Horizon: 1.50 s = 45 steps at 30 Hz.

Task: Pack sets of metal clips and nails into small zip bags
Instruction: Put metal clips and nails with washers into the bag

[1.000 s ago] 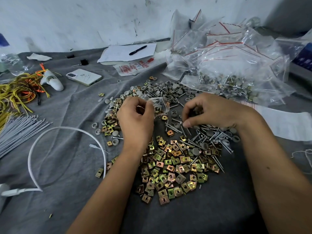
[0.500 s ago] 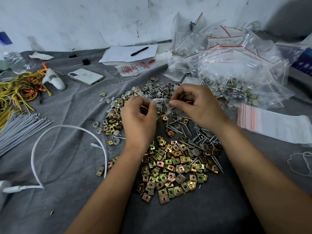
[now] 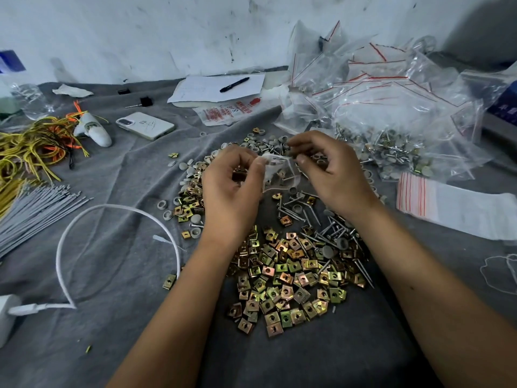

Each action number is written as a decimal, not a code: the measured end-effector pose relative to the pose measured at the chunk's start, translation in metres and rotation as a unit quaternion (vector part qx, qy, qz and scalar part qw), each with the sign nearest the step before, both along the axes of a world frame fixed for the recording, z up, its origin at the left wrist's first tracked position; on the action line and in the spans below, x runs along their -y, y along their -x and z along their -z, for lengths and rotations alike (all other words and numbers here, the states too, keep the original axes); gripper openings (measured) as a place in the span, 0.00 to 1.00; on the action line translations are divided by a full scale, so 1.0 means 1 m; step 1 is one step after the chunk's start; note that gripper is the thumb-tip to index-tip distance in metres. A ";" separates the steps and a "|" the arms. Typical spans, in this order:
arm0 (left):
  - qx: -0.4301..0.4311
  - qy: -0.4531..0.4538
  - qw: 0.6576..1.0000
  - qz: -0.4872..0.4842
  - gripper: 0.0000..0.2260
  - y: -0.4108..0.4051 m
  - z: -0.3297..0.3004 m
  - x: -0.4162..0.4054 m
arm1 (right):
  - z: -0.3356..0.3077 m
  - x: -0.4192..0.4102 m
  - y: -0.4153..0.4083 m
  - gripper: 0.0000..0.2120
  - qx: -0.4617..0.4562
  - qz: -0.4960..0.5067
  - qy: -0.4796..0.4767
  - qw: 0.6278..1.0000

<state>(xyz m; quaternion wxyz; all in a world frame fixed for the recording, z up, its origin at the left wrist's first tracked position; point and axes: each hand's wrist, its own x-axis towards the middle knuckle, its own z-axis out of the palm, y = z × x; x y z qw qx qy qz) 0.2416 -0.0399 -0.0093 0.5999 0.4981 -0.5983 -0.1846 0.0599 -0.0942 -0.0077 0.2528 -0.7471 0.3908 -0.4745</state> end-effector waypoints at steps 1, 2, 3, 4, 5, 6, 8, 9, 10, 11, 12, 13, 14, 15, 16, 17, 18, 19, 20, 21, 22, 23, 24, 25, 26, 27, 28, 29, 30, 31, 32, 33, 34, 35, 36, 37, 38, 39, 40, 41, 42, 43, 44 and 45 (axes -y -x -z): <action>-0.055 -0.023 0.997 0.044 0.10 0.000 -0.002 -0.001 | -0.001 -0.001 0.000 0.14 0.006 -0.042 -0.036 0.998; -0.130 -0.049 0.986 0.090 0.10 0.000 -0.005 -0.002 | -0.002 -0.003 0.000 0.14 0.014 -0.090 -0.080 0.993; -0.210 -0.076 0.966 0.130 0.09 0.000 -0.007 -0.003 | -0.003 -0.005 -0.001 0.14 0.024 -0.135 -0.128 0.982; -0.278 -0.099 0.943 0.157 0.09 0.000 -0.008 -0.004 | -0.003 -0.007 -0.002 0.12 0.036 -0.168 -0.171 0.970; -0.324 -0.115 0.924 0.167 0.08 0.001 -0.009 -0.004 | -0.004 -0.009 -0.003 0.11 0.047 -0.187 -0.204 0.960; -0.357 -0.128 0.909 0.170 0.08 0.001 -0.009 -0.004 | -0.004 -0.010 -0.003 0.13 0.053 -0.199 -0.220 0.954; -0.397 -0.149 0.889 0.171 0.08 -0.001 -0.009 -0.003 | -0.005 -0.012 -0.004 0.19 0.051 -0.215 -0.206 0.953; -0.405 -0.158 0.884 0.170 0.08 -0.001 -0.009 -0.003 | -0.006 -0.013 -0.005 0.19 0.053 -0.219 -0.191 0.955; -0.408 -0.167 0.882 0.167 0.08 -0.001 -0.009 -0.003 | -0.006 -0.014 -0.006 0.18 0.059 -0.219 -0.178 0.958; -0.406 -0.175 0.883 0.159 0.08 -0.001 -0.009 -0.003 | -0.007 -0.014 -0.007 0.16 0.069 -0.214 -0.171 0.959; -0.403 -0.181 0.885 0.147 0.08 -0.001 -0.009 -0.002 | -0.007 -0.013 -0.007 0.16 0.082 -0.205 -0.167 0.961; -0.398 -0.188 0.888 0.135 0.08 0.000 -0.009 -0.002 | -0.007 -0.013 -0.007 0.17 0.089 -0.193 -0.161 0.964; -0.393 -0.195 0.890 0.127 0.08 0.001 -0.009 -0.002 | -0.006 -0.012 -0.007 0.17 0.093 -0.182 -0.153 0.967; -0.390 -0.199 0.891 0.121 0.08 0.003 -0.009 -0.002 | -0.006 -0.012 -0.007 0.17 0.096 -0.172 -0.146 0.970; -0.387 -0.201 0.892 0.115 0.09 0.004 -0.009 -0.002 | -0.005 -0.013 -0.007 0.17 0.098 -0.160 -0.137 0.973; -0.382 -0.201 0.896 0.109 0.11 0.004 -0.008 -0.002 | -0.005 -0.013 -0.008 0.16 0.103 -0.147 -0.129 0.975; -0.373 -0.201 0.899 0.106 0.13 0.004 -0.008 -0.002 | -0.005 -0.013 -0.008 0.15 0.112 -0.133 -0.123 0.977; -0.364 -0.200 0.903 0.106 0.16 0.004 -0.007 -0.002 | -0.005 -0.013 -0.009 0.12 0.129 -0.118 -0.122 0.977; -0.357 -0.198 0.906 0.113 0.18 0.004 -0.007 -0.002 | -0.005 -0.012 -0.009 0.09 0.152 -0.105 -0.123 0.975; -0.353 -0.200 0.906 0.124 0.20 0.005 -0.006 -0.002 | -0.005 -0.011 -0.008 0.06 0.175 -0.093 -0.127 0.972; -0.353 -0.208 0.902 0.137 0.20 0.006 -0.005 -0.002 | -0.005 -0.011 -0.008 0.04 0.197 -0.083 -0.133 0.968; -0.347 -0.220 0.900 0.146 0.20 0.008 -0.003 -0.002 | -0.005 -0.010 -0.008 0.04 0.216 -0.073 -0.140 0.963; -0.333 -0.237 0.899 0.157 0.19 0.010 -0.001 -0.001 | -0.005 -0.010 -0.008 0.06 0.232 -0.061 -0.147 0.959; -0.309 -0.253 0.902 0.164 0.20 0.012 0.000 -0.001 | -0.005 -0.009 -0.008 0.06 0.246 -0.045 -0.154 0.956; -0.287 -0.262 0.906 0.168 0.21 0.012 0.001 -0.001 | -0.005 -0.008 -0.008 0.06 0.259 -0.032 -0.157 0.952; -0.273 -0.264 0.909 0.172 0.18 0.012 0.002 -0.001 | -0.004 -0.006 -0.007 0.06 0.273 -0.026 -0.158 0.948; -0.264 -0.264 0.911 0.175 0.13 0.011 0.004 0.000 | -0.003 -0.005 -0.008 0.05 0.287 -0.027 -0.158 0.944; -0.254 -0.263 0.914 0.176 0.08 0.010 0.004 0.000 | -0.003 -0.004 -0.008 0.05 0.296 -0.031 -0.157 0.942; -0.242 -0.262 0.918 0.174 0.04 0.009 0.005 0.000 | -0.002 -0.003 -0.009 0.05 0.301 -0.033 -0.156 0.940; -0.230 -0.261 0.922 0.172 0.04 0.008 0.006 0.001 | -0.002 -0.003 -0.010 0.06 0.305 -0.035 -0.155 0.939; -0.219 -0.258 0.925 0.171 0.04 0.008 0.006 0.001 | -0.002 -0.003 -0.010 0.06 0.308 -0.035 -0.153 0.938; -0.210 -0.254 0.929 0.170 0.05 0.008 0.006 0.001 | -0.002 -0.003 -0.011 0.06 0.309 -0.029 -0.149 0.939; -0.205 -0.253 0.930 0.169 0.07 0.009 0.006 0.000 | -0.001 -0.002 -0.010 0.07 0.304 -0.017 -0.141 0.942; -0.203 -0.255 0.930 0.168 0.08 0.009 0.006 -0.001 | 0.000 -0.001 -0.010 0.07 0.294 0.001 -0.136 0.946; -0.202 -0.258 0.930 0.167 0.09 0.010 0.006 -0.001 | 0.000 0.000 -0.009 0.08 0.280 0.022 -0.135 0.950; -0.203 -0.260 0.929 0.167 0.09 0.011 0.006 -0.001 | 0.000 0.000 -0.009 0.09 0.264 0.043 -0.136 0.954; -0.208 -0.261 0.928 0.168 0.10 0.011 0.007 -0.001 | 0.001 0.000 -0.008 0.09 0.245 0.063 -0.135 0.958; -0.217 -0.259 0.926 0.170 0.10 0.012 0.007 0.000 | 0.001 0.001 -0.008 0.10 0.226 0.080 -0.133 0.962; -0.226 -0.255 0.924 0.175 0.10 0.011 0.008 0.000 | 0.001 0.001 -0.009 0.10 0.204 0.095 -0.125 0.966; -0.231 -0.249 0.923 0.180 0.10 0.011 0.008 0.001 | 0.001 0.000 -0.010 0.10 0.179 0.106 -0.114 0.971; -0.231 -0.245 0.923 0.186 0.09 0.010 0.008 0.000 | 0.000 -0.001 -0.011 0.10 0.155 0.114 -0.099 0.976; -0.222 -0.241 0.925 0.192 0.07 0.009 0.008 0.000 | 0.000 -0.002 -0.013 0.09 0.137 0.119 -0.084 0.980; -0.207 -0.239 0.928 0.197 0.05 0.008 0.008 0.000 | 0.000 -0.003 -0.014 0.08 0.128 0.121 -0.072 0.982; -0.194 -0.235 0.932 0.198 0.06 0.008 0.008 -0.001 | -0.001 -0.005 -0.015 0.08 0.128 0.120 -0.069 0.982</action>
